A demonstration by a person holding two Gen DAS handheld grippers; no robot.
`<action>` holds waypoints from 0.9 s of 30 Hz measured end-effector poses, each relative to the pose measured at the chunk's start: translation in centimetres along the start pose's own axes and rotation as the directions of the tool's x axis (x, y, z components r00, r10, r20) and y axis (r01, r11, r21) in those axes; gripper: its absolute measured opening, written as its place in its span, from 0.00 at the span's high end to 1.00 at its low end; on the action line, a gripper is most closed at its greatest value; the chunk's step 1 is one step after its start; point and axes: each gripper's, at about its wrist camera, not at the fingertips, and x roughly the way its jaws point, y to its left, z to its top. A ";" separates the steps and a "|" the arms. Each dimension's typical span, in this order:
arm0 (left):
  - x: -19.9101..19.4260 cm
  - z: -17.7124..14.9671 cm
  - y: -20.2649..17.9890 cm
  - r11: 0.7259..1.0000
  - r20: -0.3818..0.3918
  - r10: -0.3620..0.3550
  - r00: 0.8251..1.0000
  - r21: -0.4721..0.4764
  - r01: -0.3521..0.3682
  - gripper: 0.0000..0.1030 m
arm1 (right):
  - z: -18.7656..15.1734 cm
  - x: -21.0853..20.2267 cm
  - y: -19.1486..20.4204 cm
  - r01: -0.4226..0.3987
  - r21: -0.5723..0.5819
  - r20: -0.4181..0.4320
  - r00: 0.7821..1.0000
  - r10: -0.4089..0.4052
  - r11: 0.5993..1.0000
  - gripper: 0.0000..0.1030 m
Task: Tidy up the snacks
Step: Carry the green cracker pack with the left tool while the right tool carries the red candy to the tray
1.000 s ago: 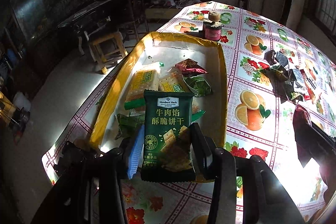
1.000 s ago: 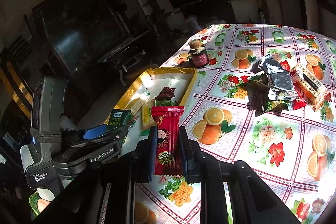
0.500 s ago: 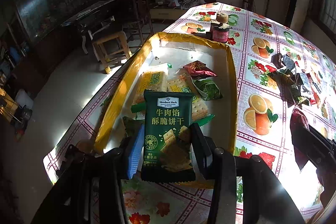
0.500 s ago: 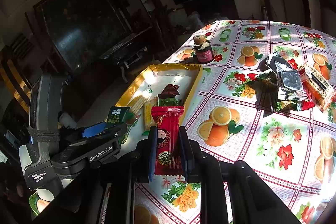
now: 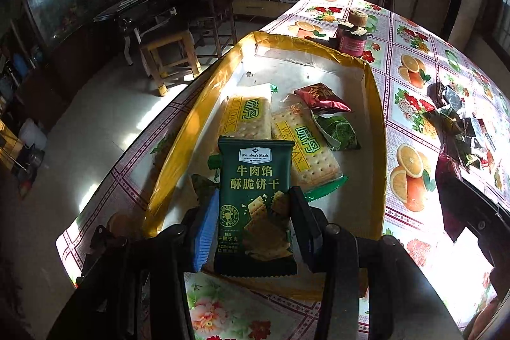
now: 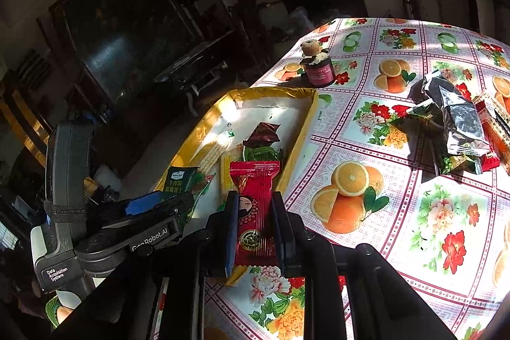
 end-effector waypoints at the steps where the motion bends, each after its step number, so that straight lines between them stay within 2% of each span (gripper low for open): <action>1: 0.2 0.1 0.2 1.000 -0.004 0.001 1.000 -0.005 -0.001 0.58 | 0.4 0.5 0.0 -0.006 0.002 -0.005 1.000 0.006 1.000 0.79; 9: 1.9 1.1 0.2 0.999 -0.048 -0.040 0.998 -0.021 0.039 0.58 | 4.0 4.6 0.4 -0.041 0.002 -0.018 0.999 0.041 0.999 0.79; 14: 3.2 2.0 -0.4 0.999 -0.062 -0.033 0.998 -0.021 0.031 0.58 | 5.5 8.0 0.5 -0.044 0.004 -0.053 0.998 0.044 0.999 0.79; 19: 4.1 2.6 -0.8 0.999 -0.069 -0.031 0.997 -0.017 0.029 0.58 | 5.6 10.8 0.1 -0.037 0.007 -0.097 0.995 0.037 0.999 0.79; 27: 5.3 2.9 -1.2 0.999 -0.090 -0.036 0.995 -0.013 0.034 0.58 | 5.5 12.9 -0.7 -0.006 0.010 -0.122 0.993 0.007 1.000 0.79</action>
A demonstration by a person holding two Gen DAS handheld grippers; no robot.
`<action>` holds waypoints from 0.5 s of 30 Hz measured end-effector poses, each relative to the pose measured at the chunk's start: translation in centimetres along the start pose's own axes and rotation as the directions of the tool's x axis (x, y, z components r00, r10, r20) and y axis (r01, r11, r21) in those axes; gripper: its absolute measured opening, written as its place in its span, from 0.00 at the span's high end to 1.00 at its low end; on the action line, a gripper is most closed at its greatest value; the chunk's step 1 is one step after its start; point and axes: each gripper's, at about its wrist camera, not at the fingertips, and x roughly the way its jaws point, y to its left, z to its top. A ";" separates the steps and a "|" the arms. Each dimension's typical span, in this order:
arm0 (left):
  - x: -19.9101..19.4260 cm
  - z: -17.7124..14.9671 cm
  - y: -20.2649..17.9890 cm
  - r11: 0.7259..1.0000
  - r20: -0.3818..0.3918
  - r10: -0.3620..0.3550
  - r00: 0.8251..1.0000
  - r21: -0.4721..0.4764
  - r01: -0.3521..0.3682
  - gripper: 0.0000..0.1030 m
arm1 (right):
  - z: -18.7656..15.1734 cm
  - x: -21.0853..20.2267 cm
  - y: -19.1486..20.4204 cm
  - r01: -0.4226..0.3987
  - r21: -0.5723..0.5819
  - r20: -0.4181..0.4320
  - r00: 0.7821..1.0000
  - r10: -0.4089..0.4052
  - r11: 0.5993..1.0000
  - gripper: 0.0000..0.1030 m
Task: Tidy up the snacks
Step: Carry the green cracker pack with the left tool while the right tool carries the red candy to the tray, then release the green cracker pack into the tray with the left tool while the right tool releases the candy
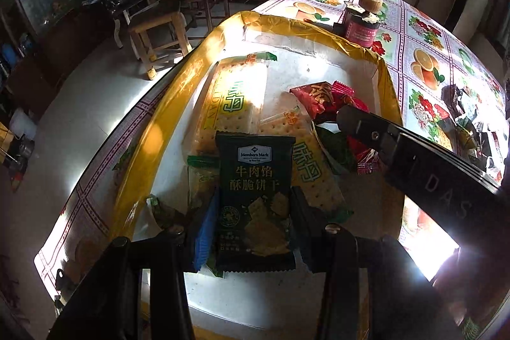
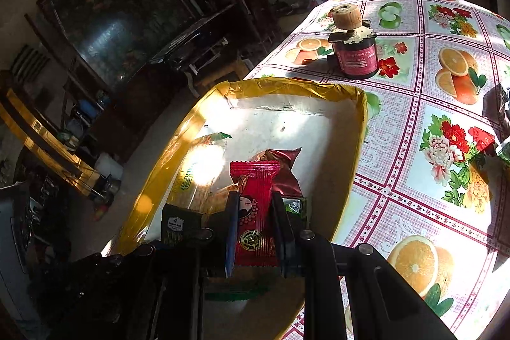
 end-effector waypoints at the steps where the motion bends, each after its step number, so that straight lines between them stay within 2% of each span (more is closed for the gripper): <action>1: 0.0 0.0 0.0 1.000 0.003 0.003 1.000 0.001 -0.003 0.58 | 0.1 0.3 -0.2 0.002 0.003 -0.002 1.000 -0.002 1.000 0.79; 13: -0.6 0.1 -0.2 0.999 0.030 0.026 0.999 0.022 -0.026 0.55 | 0.5 0.5 -0.5 -0.005 0.018 0.000 1.000 0.005 1.000 0.76; 15: -1.0 0.1 -0.2 0.999 0.039 0.028 0.999 0.024 -0.029 0.44 | 0.5 0.3 -0.5 -0.002 0.017 0.005 1.000 0.001 1.000 0.76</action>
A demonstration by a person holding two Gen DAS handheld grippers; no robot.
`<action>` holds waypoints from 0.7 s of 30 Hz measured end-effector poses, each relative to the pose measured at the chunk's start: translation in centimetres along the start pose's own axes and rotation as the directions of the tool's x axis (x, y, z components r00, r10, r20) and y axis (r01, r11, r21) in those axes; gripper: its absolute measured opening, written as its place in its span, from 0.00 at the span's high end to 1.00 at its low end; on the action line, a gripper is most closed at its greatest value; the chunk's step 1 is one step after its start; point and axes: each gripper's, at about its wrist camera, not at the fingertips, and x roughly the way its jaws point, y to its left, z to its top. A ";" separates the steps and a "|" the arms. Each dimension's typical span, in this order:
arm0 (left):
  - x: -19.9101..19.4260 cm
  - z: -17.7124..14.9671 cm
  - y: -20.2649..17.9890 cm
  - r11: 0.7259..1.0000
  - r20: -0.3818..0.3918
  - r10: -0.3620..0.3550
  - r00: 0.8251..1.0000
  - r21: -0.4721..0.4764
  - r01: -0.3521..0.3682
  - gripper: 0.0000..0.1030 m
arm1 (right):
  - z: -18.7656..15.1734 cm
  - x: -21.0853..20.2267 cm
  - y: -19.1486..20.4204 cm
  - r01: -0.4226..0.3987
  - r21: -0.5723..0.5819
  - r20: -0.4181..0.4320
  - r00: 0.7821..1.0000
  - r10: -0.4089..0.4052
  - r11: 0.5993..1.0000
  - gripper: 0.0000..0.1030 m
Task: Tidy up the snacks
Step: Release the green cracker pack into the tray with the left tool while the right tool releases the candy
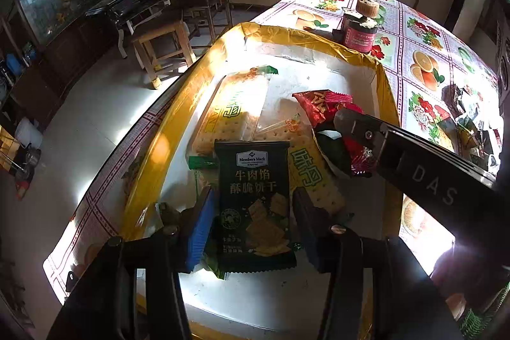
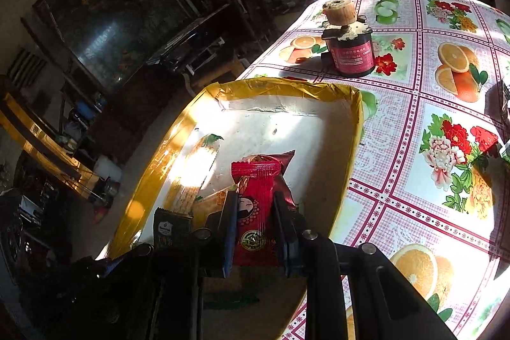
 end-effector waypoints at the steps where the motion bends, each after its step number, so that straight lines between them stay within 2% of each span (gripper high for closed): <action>1: -0.2 0.0 0.1 1.000 0.006 -0.002 1.000 -0.001 0.002 0.42 | -0.1 -0.2 0.0 -0.003 0.003 0.003 1.000 0.003 1.000 0.73; 5: -1.4 -0.2 0.3 1.000 0.023 0.000 1.000 -0.009 0.001 0.40 | -0.2 -1.4 0.3 -0.005 0.002 0.027 1.000 0.005 1.000 0.58; 13: -4.1 -1.1 0.0 1.000 0.069 -0.015 0.997 -0.005 0.015 0.38 | -0.9 -4.5 0.2 -0.015 0.020 0.077 0.997 0.013 1.000 0.50; 21: -6.8 -2.0 -1.1 1.000 0.125 -0.025 0.992 0.011 0.024 0.34 | -2.8 -9.3 -1.5 -0.020 0.069 0.152 0.988 0.009 0.997 0.45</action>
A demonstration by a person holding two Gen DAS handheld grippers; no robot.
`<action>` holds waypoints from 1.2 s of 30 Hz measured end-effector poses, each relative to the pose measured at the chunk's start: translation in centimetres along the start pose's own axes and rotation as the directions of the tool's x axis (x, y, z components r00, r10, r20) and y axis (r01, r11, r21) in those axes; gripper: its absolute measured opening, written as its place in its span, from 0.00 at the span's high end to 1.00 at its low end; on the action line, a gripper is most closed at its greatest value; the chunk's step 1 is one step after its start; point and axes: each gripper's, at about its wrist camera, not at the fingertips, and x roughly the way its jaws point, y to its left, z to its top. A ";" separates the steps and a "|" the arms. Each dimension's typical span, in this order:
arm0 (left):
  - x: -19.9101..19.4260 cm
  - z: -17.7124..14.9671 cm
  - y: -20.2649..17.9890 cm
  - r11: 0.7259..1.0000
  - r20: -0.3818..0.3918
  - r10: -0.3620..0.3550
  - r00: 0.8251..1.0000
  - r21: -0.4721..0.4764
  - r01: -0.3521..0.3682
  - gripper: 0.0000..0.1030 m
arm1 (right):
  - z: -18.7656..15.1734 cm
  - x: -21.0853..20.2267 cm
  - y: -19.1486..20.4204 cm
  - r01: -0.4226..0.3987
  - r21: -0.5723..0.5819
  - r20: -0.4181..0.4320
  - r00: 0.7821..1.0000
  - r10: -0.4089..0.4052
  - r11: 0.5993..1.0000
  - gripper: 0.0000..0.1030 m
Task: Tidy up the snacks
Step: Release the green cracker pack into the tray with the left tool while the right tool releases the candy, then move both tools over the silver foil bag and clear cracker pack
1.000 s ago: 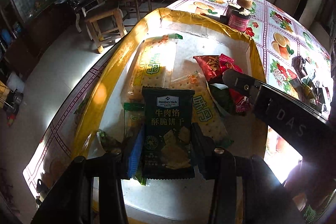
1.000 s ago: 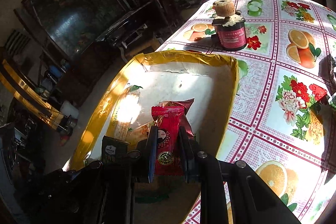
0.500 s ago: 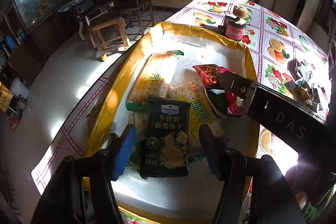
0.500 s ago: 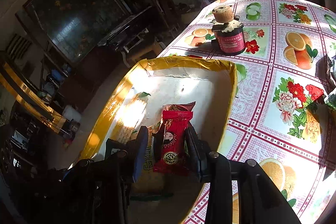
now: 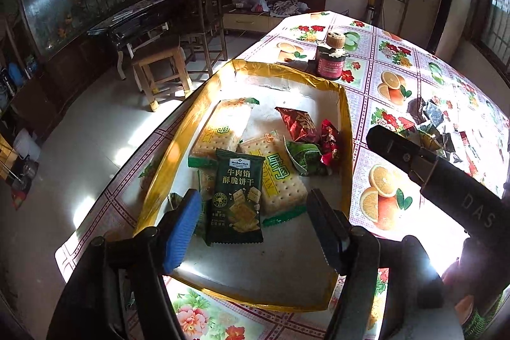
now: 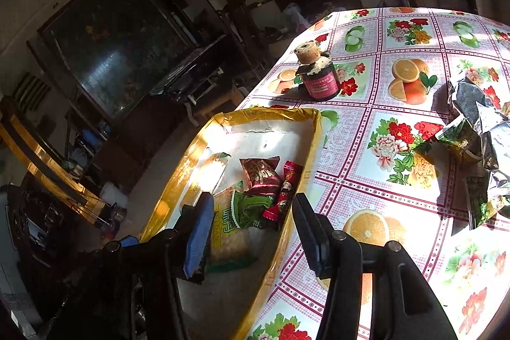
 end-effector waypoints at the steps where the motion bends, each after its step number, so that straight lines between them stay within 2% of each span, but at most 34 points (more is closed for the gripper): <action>1: -0.2 0.0 -0.2 1.000 0.004 0.000 1.000 0.003 0.000 0.33 | -0.2 -0.6 -0.2 0.000 0.008 0.007 1.000 0.000 1.000 0.42; 11: -2.8 -0.7 -1.9 0.999 0.060 0.005 0.998 0.034 -0.007 0.29 | -3.4 -6.7 -3.6 0.042 0.065 0.074 0.996 -0.047 0.997 0.28; 15: -3.4 -0.9 -2.9 0.999 0.065 -0.002 0.998 0.053 -0.001 0.28 | -5.1 -9.0 -6.2 0.083 0.118 0.083 0.992 -0.093 0.990 0.27; 25: -3.4 -1.8 -6.0 0.993 0.017 -0.037 0.999 0.115 0.035 0.27 | -7.8 -14.0 -11.9 0.156 0.236 0.113 0.976 -0.186 0.959 0.26; 36: -3.1 -2.1 -10.8 0.977 -0.043 -0.088 0.995 0.192 0.095 0.25 | -8.5 -17.2 -14.6 0.177 0.288 0.149 0.963 -0.226 0.941 0.24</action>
